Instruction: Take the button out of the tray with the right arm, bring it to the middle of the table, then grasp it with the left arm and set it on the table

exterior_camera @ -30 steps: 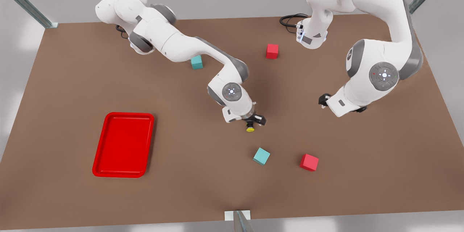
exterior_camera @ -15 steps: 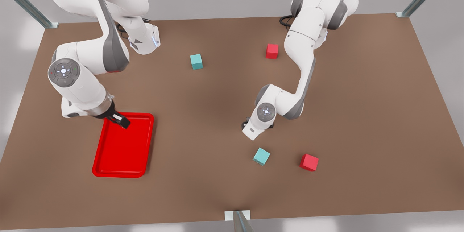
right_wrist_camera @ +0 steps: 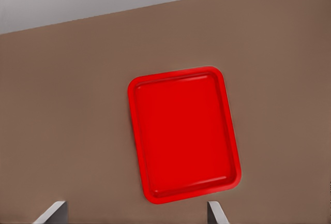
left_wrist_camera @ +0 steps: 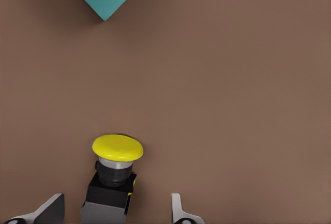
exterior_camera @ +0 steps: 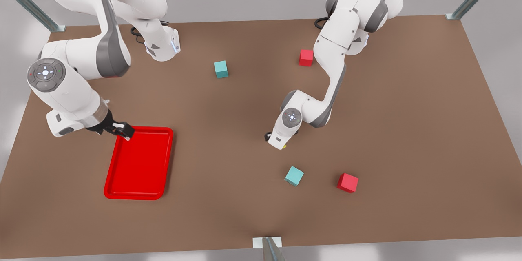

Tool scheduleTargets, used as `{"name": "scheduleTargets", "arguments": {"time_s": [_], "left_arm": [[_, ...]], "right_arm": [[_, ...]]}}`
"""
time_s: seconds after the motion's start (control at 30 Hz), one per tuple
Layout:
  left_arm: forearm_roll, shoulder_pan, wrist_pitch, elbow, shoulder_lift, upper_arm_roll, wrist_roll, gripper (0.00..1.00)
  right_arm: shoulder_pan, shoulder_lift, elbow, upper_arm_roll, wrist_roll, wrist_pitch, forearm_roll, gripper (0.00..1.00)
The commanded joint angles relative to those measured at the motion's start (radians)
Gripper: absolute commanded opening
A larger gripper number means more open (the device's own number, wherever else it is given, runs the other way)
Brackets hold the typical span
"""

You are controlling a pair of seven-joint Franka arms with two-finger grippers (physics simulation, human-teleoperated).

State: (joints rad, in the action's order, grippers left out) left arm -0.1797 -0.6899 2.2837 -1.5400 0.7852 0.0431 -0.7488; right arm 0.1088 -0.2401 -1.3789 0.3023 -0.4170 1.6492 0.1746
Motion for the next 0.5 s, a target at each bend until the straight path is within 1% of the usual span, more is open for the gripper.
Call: {"name": "scheduleTargets", "arguments": {"time_s": [0.0, 0.07, 0.13, 0.47], "left_arm": [[0.005, 0.001, 0.020, 0.001, 0.003, 0.000, -0.024, 1.00], [0.006, 0.001, 0.022, 0.003, 0.011, 0.000, -0.001, 1.00], [0.006, 0.001, 0.020, 0.004, 0.014, 0.000, 0.124, 1.00], [0.011, 0.003, 0.022, 0.018, 0.046, 0.000, 0.236, 1.00]], "right_arm": [[-0.001, 0.001, 0.001, 0.001, 0.244, -0.005, 0.000, 1.00], [-0.003, -0.001, 0.001, 0.000, 0.244, 0.001, 0.003, 1.00], [-0.003, -0.001, 0.001, 0.000, 0.244, 0.000, 0.002, 1.00], [-0.006, -0.001, 0.001, 0.000, 0.244, -0.002, 0.009, 1.00]]}}
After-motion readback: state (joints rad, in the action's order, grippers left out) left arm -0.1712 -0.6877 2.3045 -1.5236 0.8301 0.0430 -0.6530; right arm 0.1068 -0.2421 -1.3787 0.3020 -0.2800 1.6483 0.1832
